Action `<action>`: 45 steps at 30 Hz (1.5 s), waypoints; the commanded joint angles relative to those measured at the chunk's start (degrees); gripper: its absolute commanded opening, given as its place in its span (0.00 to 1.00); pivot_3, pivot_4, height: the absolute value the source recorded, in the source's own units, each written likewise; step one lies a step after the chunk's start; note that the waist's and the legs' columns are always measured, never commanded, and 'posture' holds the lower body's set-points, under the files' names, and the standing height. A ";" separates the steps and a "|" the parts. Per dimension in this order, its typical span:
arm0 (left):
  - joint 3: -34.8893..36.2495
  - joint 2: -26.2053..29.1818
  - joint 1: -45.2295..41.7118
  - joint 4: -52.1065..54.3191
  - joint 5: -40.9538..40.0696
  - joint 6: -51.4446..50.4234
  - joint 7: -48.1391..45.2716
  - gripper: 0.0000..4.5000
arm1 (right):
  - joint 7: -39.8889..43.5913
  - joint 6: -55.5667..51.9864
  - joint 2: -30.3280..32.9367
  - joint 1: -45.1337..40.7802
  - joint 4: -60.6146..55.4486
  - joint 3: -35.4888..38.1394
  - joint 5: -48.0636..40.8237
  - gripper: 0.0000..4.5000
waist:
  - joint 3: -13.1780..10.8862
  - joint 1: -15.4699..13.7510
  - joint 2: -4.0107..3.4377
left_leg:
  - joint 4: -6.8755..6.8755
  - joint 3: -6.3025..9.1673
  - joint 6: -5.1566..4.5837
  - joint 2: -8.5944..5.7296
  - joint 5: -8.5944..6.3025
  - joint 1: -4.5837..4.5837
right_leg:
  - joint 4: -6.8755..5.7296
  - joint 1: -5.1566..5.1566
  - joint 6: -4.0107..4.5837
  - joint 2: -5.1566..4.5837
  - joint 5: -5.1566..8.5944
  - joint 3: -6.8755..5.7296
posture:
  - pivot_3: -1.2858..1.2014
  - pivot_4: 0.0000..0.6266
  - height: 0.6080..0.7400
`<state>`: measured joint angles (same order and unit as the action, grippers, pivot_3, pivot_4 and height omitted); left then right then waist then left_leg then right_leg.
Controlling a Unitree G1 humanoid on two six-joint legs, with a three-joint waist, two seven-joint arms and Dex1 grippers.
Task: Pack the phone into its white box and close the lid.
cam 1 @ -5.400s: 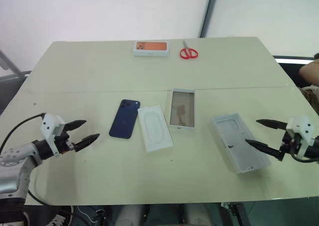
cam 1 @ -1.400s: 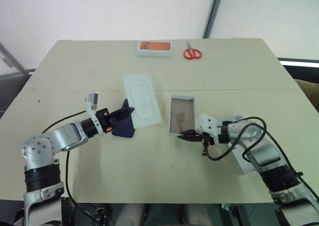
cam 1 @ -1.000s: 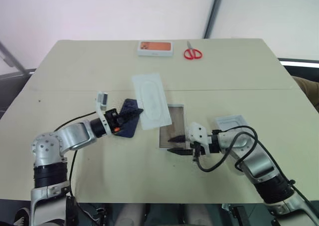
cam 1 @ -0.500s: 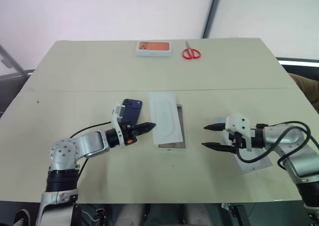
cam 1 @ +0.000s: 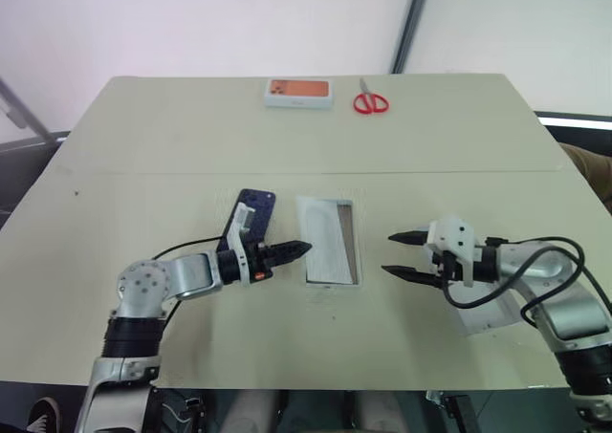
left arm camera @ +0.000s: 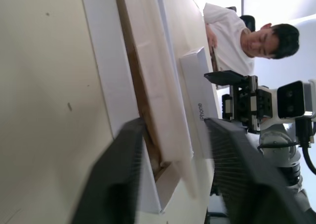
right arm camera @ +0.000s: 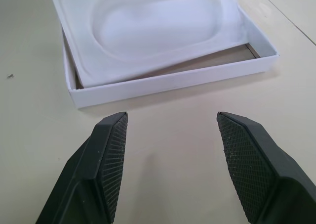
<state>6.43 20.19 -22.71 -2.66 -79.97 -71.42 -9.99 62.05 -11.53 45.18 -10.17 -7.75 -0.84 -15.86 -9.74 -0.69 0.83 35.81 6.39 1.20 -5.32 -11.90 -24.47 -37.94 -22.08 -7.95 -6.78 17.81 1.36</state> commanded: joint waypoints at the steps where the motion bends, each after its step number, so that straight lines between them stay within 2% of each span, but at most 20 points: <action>1: 0.66 -0.87 -1.39 1.13 1.38 0.51 -0.69 0.92 | -0.44 1.25 -0.43 -0.30 -1.94 0.14 0.06 0.67 | 0.00 0.03 0.00 | 0.00 0.00 0.00 0.00 0.00 0.00 | 0.00 0.00 0.00 0.00 0.00 0.00 | 0.52 0.24 1.00; 2: 0.83 -0.88 -1.49 1.18 1.29 0.12 -1.04 0.99 | -0.53 1.32 -0.47 -0.37 -2.02 0.05 0.06 0.67 | 0.00 0.03 0.00 | 0.00 0.00 0.00 0.00 0.00 0.00 | 0.00 0.01 0.00 0.00 0.00 0.00 | 0.52 0.24 1.00; 10: 1.61 2.46 -1.67 5.48 2.82 -0.64 -3.86 0.99 | -3.70 -0.28 -5.80 -6.47 -2.19 -0.25 -2.18 0.67 | 0.00 0.44 0.00 | -0.07 0.00 0.03 0.02 0.02 0.00 | -0.01 -0.05 0.00 0.02 0.00 0.01 | 0.52 0.24 1.00; 13: 0.90 4.90 -1.29 7.97 7.46 2.40 -7.04 0.99 | -6.31 -1.63 -9.13 -9.46 -2.75 -1.21 -2.28 0.67 | -0.01 0.42 0.02 | -0.09 0.01 0.05 0.01 0.03 0.00 | 0.00 -0.05 0.00 0.02 0.00 0.01 | 0.52 0.24 1.00; 16: 0.58 8.43 0.01 9.52 15.52 10.29 -13.62 1.00 | -8.62 -2.49 -12.46 -12.30 -2.78 -4.73 0.26 0.49 | -0.01 0.42 0.01 | -0.11 0.01 0.14 0.01 0.08 0.00 | 0.00 -0.07 0.00 0.02 0.00 0.01 | 0.52 0.24 1.00; 20: -0.13 11.63 1.49 10.32 21.67 15.65 -20.11 1.00 | -10.30 -0.39 -14.47 -13.16 -1.30 -9.01 4.79 0.03 | -0.01 0.38 0.00 | -0.26 0.00 0.30 0.01 0.18 0.00 | 0.01 -0.16 0.01 0.02 0.00 0.02 | 0.52 0.24 1.00; 21: -0.84 13.26 2.60 11.33 25.15 19.51 -22.94 1.00 | -11.00 -0.82 -15.14 -13.53 -0.17 -10.49 6.19 0.01 | 0.00 0.41 0.00 | -0.27 0.01 0.30 0.01 0.18 0.00 | 0.02 -0.17 0.01 0.02 0.00 0.02 | 0.52 0.24 1.00; 23: -1.45 15.52 4.53 12.80 29.94 25.13 -27.38 1.00 | -11.89 0.03 -15.88 -14.23 1.44 -12.94 9.07 0.01 | -0.01 0.52 0.00 | -0.29 0.00 0.30 0.01 0.18 0.00 | 0.04 -0.19 0.01 0.01 0.00 0.02 | 0.52 0.24 1.00; 29: 1.95 18.37 9.14 13.44 33.68 32.76 -35.69 1.00 | -11.62 3.33 -15.13 -14.87 2.81 -19.98 17.47 0.01 | -0.01 0.52 -0.01 | -0.54 0.03 0.27 0.03 0.17 0.01 | 0.04 -0.28 0.05 0.01 -0.01 0.03 | 0.52 0.24 1.00; 31: 2.86 17.60 9.98 13.31 35.05 35.63 -36.02 1.00 | -11.31 4.32 -14.25 -14.39 3.39 -20.84 19.09 0.01 | -0.01 0.50 -0.01 | -0.54 0.04 0.27 0.03 0.17 0.01 | 0.04 -0.31 0.05 0.02 -0.01 0.02 | 0.52 0.24 1.00; 45: 2.57 14.62 9.57 13.11 37.78 36.19 -35.80 1.00 | -5.47 5.88 -7.42 -14.83 1.88 -20.85 21.58 0.01 | -0.02 0.51 -0.01 | -0.53 0.06 0.26 0.03 0.17 0.03 | 0.04 -0.24 0.04 0.04 -0.02 -0.01 | 0.52 0.24 1.00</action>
<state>7.84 34.80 -12.19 9.44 -42.51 -36.61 -45.80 55.91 -5.96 37.12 -24.74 -4.43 -21.82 4.88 -9.75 -0.18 0.82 35.28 6.45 1.45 -5.28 -11.73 -24.44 -37.91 -22.32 -7.92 -6.74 17.79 1.35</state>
